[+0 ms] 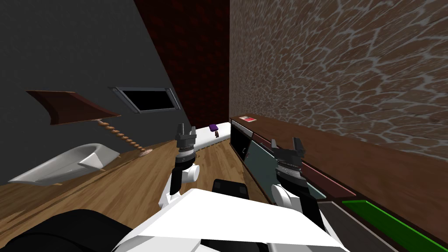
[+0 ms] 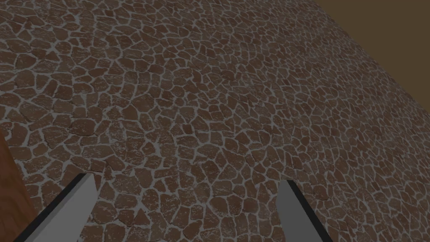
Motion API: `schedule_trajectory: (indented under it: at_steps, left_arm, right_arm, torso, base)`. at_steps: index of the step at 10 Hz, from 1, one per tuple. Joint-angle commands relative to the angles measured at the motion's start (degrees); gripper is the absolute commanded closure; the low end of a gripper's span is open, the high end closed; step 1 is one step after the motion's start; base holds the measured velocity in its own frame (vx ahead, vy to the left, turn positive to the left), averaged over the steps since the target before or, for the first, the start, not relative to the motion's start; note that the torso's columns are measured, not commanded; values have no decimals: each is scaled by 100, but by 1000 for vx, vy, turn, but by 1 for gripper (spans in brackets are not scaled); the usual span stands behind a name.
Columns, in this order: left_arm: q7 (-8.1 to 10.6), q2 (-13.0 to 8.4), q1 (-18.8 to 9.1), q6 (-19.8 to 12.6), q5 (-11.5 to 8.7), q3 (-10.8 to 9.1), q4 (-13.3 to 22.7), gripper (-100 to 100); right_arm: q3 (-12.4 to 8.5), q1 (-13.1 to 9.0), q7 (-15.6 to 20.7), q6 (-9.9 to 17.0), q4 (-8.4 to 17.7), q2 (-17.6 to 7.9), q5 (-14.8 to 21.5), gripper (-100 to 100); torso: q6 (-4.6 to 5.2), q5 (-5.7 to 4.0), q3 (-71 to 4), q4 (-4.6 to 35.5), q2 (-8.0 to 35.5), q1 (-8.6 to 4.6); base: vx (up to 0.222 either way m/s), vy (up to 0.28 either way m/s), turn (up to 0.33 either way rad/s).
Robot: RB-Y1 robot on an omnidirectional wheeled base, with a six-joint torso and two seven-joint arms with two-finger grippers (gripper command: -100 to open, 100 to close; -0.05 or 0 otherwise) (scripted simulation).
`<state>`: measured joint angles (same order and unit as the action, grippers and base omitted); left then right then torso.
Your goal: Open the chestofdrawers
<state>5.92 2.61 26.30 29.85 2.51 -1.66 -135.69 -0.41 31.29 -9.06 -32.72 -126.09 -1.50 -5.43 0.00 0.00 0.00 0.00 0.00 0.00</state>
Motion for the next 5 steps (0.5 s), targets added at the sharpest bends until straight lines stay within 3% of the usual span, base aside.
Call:
schedule_trajectory:
  at_steps: [1,5]
  left_arm:
    - [0,0,0,0,0,0,0,0]
    - [0,0,0,0,0,0,-1,0]
  right_arm:
    - [0,0,0,0,0,0,0,0]
    - [0,0,0,0,-1,0,0,0]
  torso:
    - [0,0,-467,235,232,0]
    - [0,0,-3692,1846,1845,0]
  base:
    - [0,0,0]
    - [0,0,0]
